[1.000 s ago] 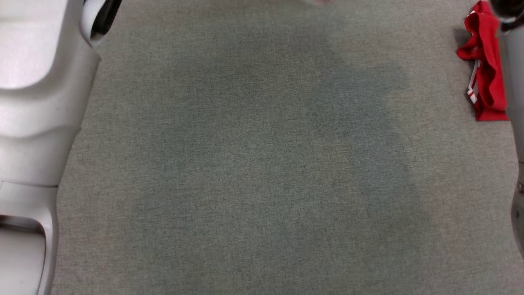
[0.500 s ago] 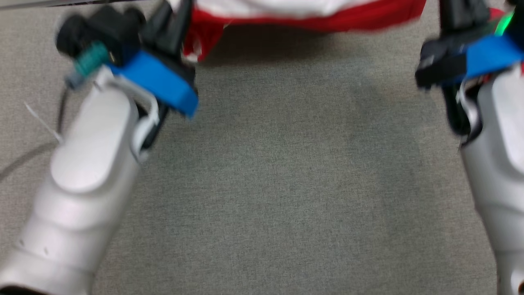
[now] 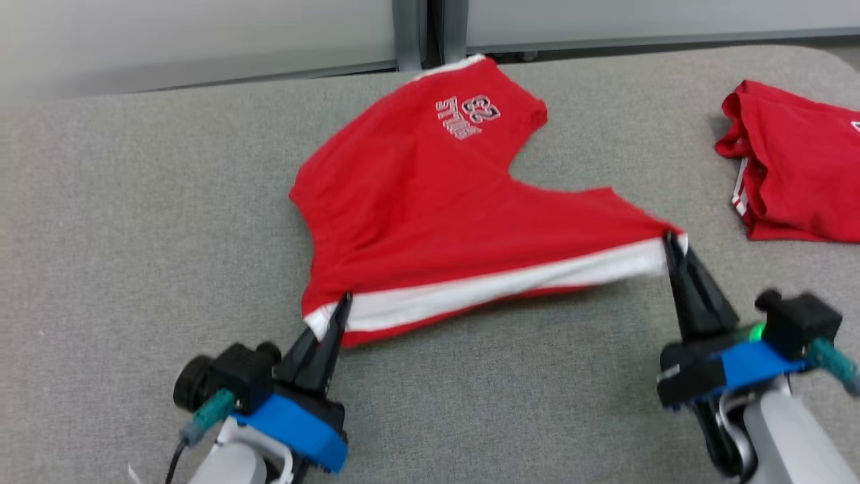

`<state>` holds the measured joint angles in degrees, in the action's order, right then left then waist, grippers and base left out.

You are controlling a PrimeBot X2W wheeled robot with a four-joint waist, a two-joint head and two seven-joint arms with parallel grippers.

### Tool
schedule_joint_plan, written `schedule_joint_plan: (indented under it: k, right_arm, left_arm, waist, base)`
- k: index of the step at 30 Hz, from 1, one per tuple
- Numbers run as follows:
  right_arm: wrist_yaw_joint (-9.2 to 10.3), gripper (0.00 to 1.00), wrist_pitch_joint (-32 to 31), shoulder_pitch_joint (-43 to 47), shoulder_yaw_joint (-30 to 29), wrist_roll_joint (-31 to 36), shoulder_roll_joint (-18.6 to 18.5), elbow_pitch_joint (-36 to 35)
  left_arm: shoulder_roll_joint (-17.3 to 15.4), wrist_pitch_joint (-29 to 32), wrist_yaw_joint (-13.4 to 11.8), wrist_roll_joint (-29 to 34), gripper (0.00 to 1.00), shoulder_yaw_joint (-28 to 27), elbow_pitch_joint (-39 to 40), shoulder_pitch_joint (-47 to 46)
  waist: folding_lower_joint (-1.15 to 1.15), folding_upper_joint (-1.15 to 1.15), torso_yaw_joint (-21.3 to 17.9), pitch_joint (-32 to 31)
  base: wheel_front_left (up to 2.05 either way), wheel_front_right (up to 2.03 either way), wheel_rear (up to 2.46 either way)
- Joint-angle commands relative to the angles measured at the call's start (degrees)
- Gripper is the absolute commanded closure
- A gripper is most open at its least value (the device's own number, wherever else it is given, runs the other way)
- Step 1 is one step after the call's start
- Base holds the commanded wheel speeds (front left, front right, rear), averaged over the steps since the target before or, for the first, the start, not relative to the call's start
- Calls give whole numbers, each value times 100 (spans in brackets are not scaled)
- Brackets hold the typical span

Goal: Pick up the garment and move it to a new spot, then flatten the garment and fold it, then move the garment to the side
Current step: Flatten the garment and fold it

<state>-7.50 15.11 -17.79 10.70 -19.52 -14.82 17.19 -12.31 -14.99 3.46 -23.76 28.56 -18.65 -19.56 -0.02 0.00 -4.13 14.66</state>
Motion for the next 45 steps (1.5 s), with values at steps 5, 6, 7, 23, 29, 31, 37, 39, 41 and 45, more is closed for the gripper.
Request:
schedule_joint_plan:
  k: [5,6,7,23,29,31,37,39,41,45]
  right_arm:
    - [2,100,3,1011,-175,-56,117,-277]
    - [2,100,2,1194,-199,-48,147,-322]
    - [2,100,2,1363,-219,-49,181,-362]
    - [3,100,2,2153,-780,85,282,-829]
    - [2,100,2,1431,-597,246,-23,-725]
    - [2,100,0,1092,-513,287,-138,-647]
    - [2,100,-12,-230,-211,308,-387,-209]
    - [2,100,-12,-692,-113,318,-437,-1]
    - [2,100,-11,-1152,-18,330,-470,249]
    - [2,100,-7,-1776,191,389,-510,664]
  left_arm:
    - [39,-25,4,94,100,21,214,736]
    - [60,-25,3,91,100,32,246,871]
    - [78,-25,0,96,100,45,264,1011]
    - [228,-25,68,223,100,122,572,1678]
    - [224,-25,164,386,100,87,576,1182]
    - [225,-25,184,423,100,46,566,955]
    - [239,-25,262,507,100,-69,459,180]
    - [259,-24,276,514,100,-109,389,-87]
    - [296,-24,297,531,100,-140,301,-345]
    - [375,-24,319,540,100,-205,169,-649]
  waist:
    - [2,0,90,-351]
    - [2,0,91,-403]
    - [2,0,91,-456]
    - [2,0,245,-690]
    - [2,0,383,-514]
    - [2,0,427,-398]
    - [2,0,553,85]
    - [2,0,617,296]
    - [2,0,689,476]
    - [2,0,803,700]
  base:
    - [0,0,0]
    - [0,0,0]
    - [0,0,0]
    - [0,0,0]
    - [0,0,0]
    - [0,0,0]
    - [0,0,0]
    - [0,0,0]
    - [0,0,0]
    - [0,0,0]
